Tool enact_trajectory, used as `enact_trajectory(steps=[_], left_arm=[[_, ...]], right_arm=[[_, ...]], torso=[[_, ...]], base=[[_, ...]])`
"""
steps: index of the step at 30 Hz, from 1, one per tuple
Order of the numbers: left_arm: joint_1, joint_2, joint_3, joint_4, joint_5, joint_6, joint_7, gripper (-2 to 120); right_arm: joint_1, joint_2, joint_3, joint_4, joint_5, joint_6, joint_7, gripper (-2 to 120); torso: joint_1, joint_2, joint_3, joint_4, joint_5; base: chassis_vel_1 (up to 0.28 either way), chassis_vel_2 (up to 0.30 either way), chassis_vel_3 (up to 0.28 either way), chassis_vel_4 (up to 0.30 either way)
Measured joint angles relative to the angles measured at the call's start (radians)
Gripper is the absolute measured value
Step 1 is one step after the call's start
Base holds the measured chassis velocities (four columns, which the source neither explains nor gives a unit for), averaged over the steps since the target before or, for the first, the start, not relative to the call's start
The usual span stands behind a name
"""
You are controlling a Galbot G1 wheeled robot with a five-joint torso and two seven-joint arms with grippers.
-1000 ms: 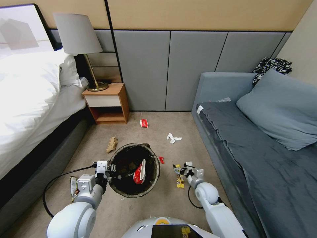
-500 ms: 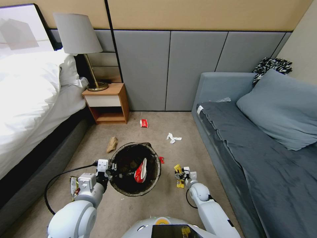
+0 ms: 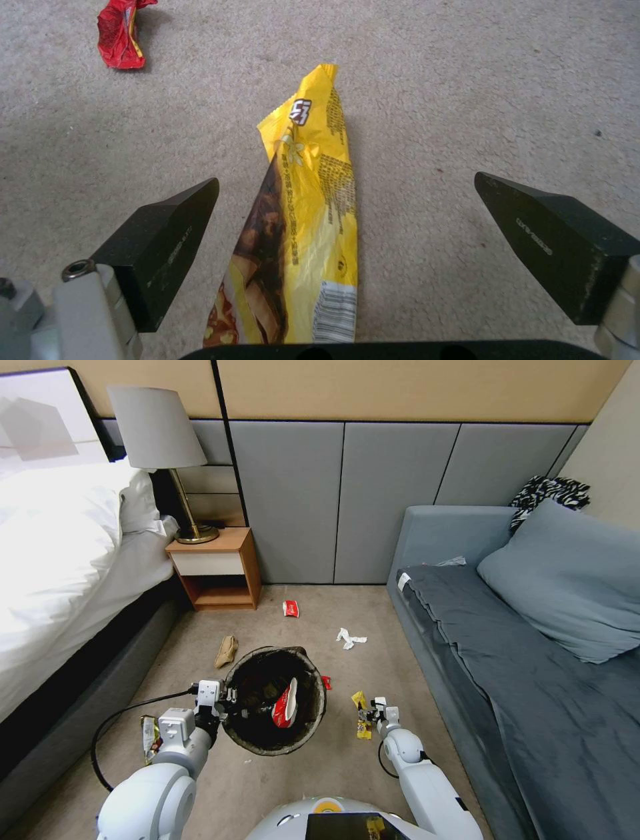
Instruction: Pick up the trash bin, then pick up the garbage from the floor and place it into the trash bin.
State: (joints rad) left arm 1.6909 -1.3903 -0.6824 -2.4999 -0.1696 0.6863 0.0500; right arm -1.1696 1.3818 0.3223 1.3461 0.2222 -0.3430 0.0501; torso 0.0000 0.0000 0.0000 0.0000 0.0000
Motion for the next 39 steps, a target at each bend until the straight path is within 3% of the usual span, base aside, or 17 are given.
enact_trajectory(steps=[25, 28, 31, 36, 39], left_arm=[[-0.005, 0.001, 0.002, 0.000, 0.000, -0.001, 0.001, 1], [-0.005, 0.001, 0.001, 0.000, 0.000, -0.001, 0.001, 1], [-0.005, 0.001, 0.002, 0.000, 0.000, -0.001, 0.001, 1], [-0.006, 0.000, 0.004, 0.000, 0.000, -0.001, 0.001, 1], [-0.005, 0.000, 0.006, 0.000, 0.000, -0.001, 0.001, 1]], right_arm=[[0.052, 0.002, -0.078, -0.140, 0.002, 0.047, 0.033, 99], [0.052, 0.003, -0.079, -0.143, 0.004, 0.051, 0.034, 92], [0.046, 0.000, -0.079, -0.136, 0.006, 0.053, 0.034, 76], [0.042, -0.001, -0.078, -0.128, 0.006, 0.054, 0.033, 65], [0.038, -0.001, -0.078, -0.127, 0.006, 0.058, 0.033, 48]], torso=[[0.000, 0.000, 0.000, 0.0000, 0.0000], [0.000, 0.000, 0.000, 0.0000, 0.0000], [0.000, 0.000, 0.000, -0.0001, 0.0000], [0.000, 0.000, 0.000, 0.0000, 0.0000], [0.000, 0.000, 0.000, 0.0000, 0.0000]], base=[[0.000, 0.000, 0.000, 0.000], [0.000, 0.000, 0.000, 0.000], [0.000, 0.000, 0.000, 0.000], [0.000, 0.000, 0.000, 0.000], [0.000, 0.000, 0.000, 0.000]])
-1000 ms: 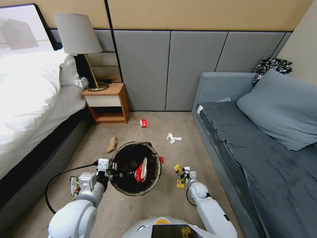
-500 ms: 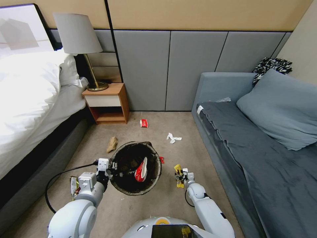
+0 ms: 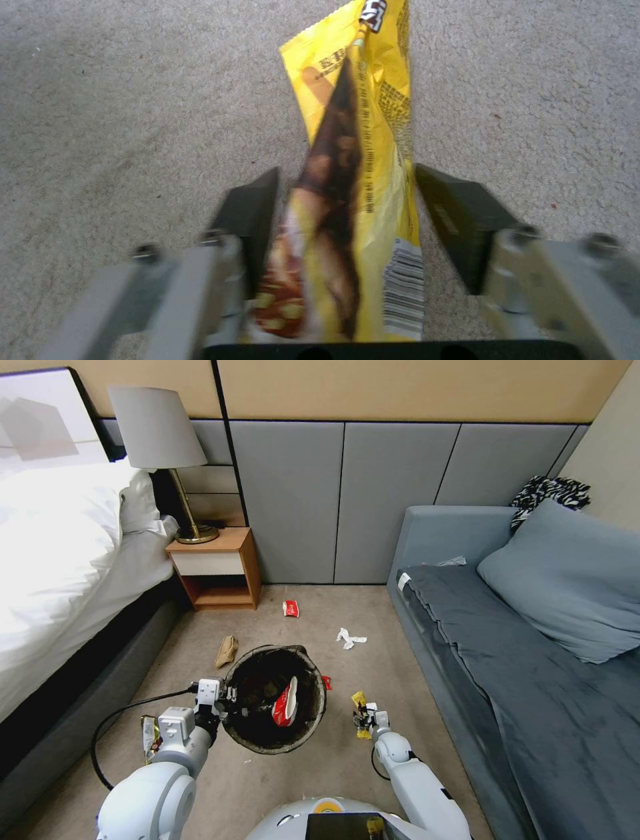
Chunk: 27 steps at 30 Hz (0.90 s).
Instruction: Pick up the trash bin, then pick up the garbage from the floor and place it into the trash bin.
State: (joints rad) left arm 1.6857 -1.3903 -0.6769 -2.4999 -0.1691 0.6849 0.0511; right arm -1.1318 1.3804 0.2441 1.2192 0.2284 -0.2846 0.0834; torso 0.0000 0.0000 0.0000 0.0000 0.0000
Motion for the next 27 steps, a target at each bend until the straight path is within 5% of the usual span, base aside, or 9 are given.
enact_trajectory(steps=[13, 23, 27], left_arm=[[0.001, 0.004, 0.001, 0.000, 0.002, -0.001, 0.001, 1], [-0.002, 0.006, 0.003, 0.000, 0.002, -0.001, 0.001, 1], [-0.001, 0.006, 0.001, 0.000, 0.002, -0.001, 0.001, 1]], right_arm=[[0.001, 0.000, -0.005, -0.028, -0.001, 0.024, -0.001, 2], [-0.004, 0.000, 0.009, 0.015, 0.042, 0.025, 0.006, 0], [-0.035, -0.003, 0.074, 0.166, 0.068, -0.005, -0.003, 0]], torso=[[0.000, 0.000, 0.000, 0.0000, 0.0000], [0.000, 0.000, 0.000, 0.0001, 0.0002], [0.000, 0.000, 0.000, 0.0000, 0.0003]], base=[[0.000, 0.000, 0.000, 0.000], [0.000, 0.000, 0.000, 0.000], [0.000, 0.000, 0.000, 0.000]])
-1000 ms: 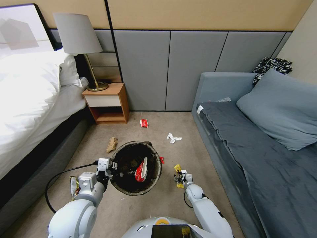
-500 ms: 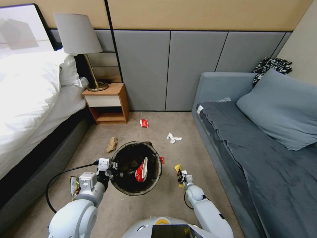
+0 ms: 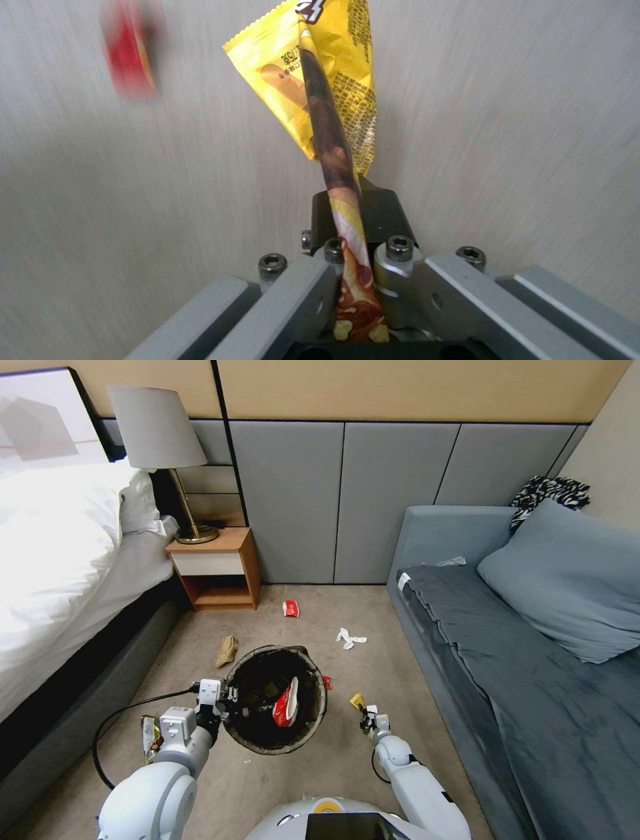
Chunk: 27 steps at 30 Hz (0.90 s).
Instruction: Pick up the trash bin, then pick up the garbage from the floor and place it into the trash bin.
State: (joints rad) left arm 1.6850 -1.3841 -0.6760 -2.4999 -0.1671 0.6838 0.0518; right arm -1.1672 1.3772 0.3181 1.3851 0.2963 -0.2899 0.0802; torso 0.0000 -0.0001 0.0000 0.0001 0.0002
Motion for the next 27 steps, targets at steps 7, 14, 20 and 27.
enact_trajectory(steps=[7, 14, 20, 27], left_arm=[[-0.005, -0.006, 0.004, 0.000, 0.000, 0.001, 0.000, 1], [-0.004, -0.007, 0.005, 0.000, 0.001, 0.001, 0.000, 1], [-0.003, -0.007, 0.011, 0.000, 0.001, 0.001, 0.000, 1], [-0.005, -0.007, 0.016, 0.000, 0.002, 0.001, 0.000, 1]], right_arm=[[-0.041, -0.024, 0.092, 0.351, -0.008, -0.046, -0.045, 0], [-0.054, -0.043, 0.080, 0.610, 0.103, -0.117, -0.017, 0], [-0.040, -0.056, 0.014, 0.842, 0.198, -0.191, 0.010, 0], [0.001, -0.048, -0.072, 0.952, 0.233, -0.218, -0.027, 0]], torso=[[0.000, 0.000, 0.000, 0.0001, -0.0002], [0.000, 0.000, 0.000, -0.0001, -0.0003], [0.000, 0.000, 0.000, 0.0000, -0.0001], [0.000, 0.000, 0.000, 0.0001, -0.0003]], base=[[0.000, 0.000, 0.000, 0.000], [0.000, 0.000, 0.000, 0.000], [0.000, 0.000, 0.000, 0.000], [0.000, 0.000, 0.000, 0.000]])
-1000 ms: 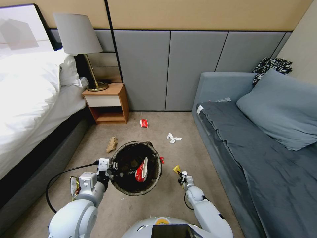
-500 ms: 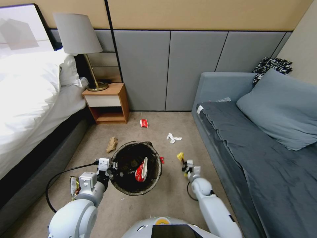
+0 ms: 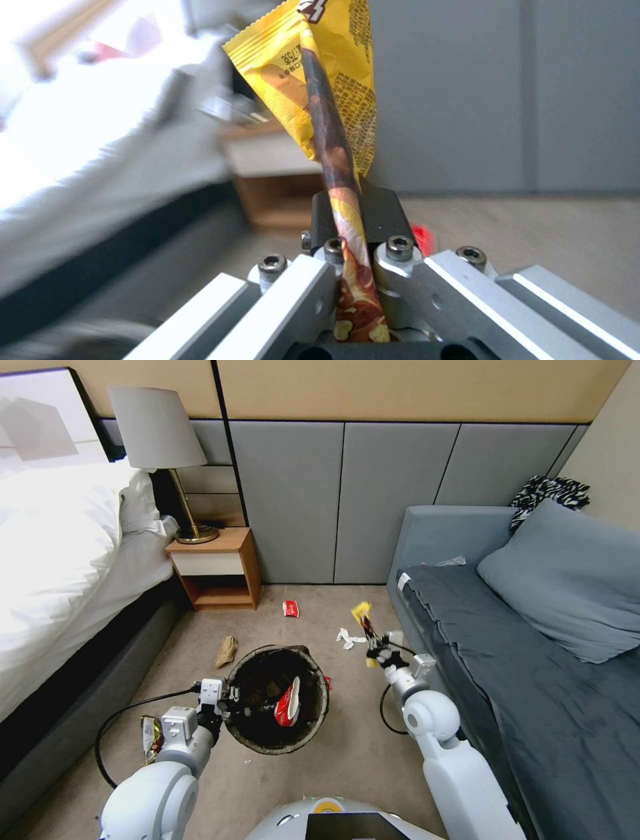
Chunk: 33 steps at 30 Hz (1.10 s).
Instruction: Pick up the trash bin, then pick up the garbage from the floor and place it into the trash bin.
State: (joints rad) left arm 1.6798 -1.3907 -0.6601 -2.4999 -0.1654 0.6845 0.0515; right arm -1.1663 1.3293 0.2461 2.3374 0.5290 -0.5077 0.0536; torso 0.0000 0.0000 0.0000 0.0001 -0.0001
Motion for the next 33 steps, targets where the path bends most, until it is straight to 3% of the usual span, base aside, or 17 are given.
enact_trajectory(steps=[7, 10, 19, 28, 33], left_arm=[[-0.013, 0.003, 0.013, 0.000, 0.000, 0.001, 0.000, 1], [-0.019, 0.001, 0.016, 0.000, 0.002, 0.002, -0.001, 1], [-0.018, -0.001, 0.016, 0.000, 0.005, 0.004, -0.002, 1], [-0.020, -0.005, 0.017, 0.000, 0.006, 0.004, -0.003, 1], [-0.020, -0.004, 0.017, 0.000, 0.006, 0.004, -0.003, 1]], right_arm=[[0.020, 0.013, -0.072, 0.039, 0.048, 0.000, -0.097, 0], [0.022, 0.007, -0.123, 0.036, 0.068, 0.036, -0.205, 0], [0.023, 0.013, -0.252, 0.006, 0.072, 0.024, -0.214, 0], [-0.011, 0.003, -0.269, -0.013, 0.005, 0.003, -0.205, 0], [-0.017, 0.003, -0.266, -0.019, -0.015, 0.001, -0.205, 22]], torso=[[0.000, 0.000, 0.000, -0.0002, 0.0000], [0.000, 0.000, 0.000, -0.0001, 0.0000], [0.000, 0.000, 0.000, -0.0001, 0.0000], [0.000, 0.000, 0.000, -0.0001, 0.0001], [0.000, 0.000, 0.000, -0.0001, 0.0001]], base=[[0.000, 0.000, 0.000, 0.000], [0.000, 0.000, 0.000, 0.000], [0.000, 0.000, 0.000, 0.000], [0.000, 0.000, 0.000, 0.000], [0.000, 0.000, 0.000, 0.000]])
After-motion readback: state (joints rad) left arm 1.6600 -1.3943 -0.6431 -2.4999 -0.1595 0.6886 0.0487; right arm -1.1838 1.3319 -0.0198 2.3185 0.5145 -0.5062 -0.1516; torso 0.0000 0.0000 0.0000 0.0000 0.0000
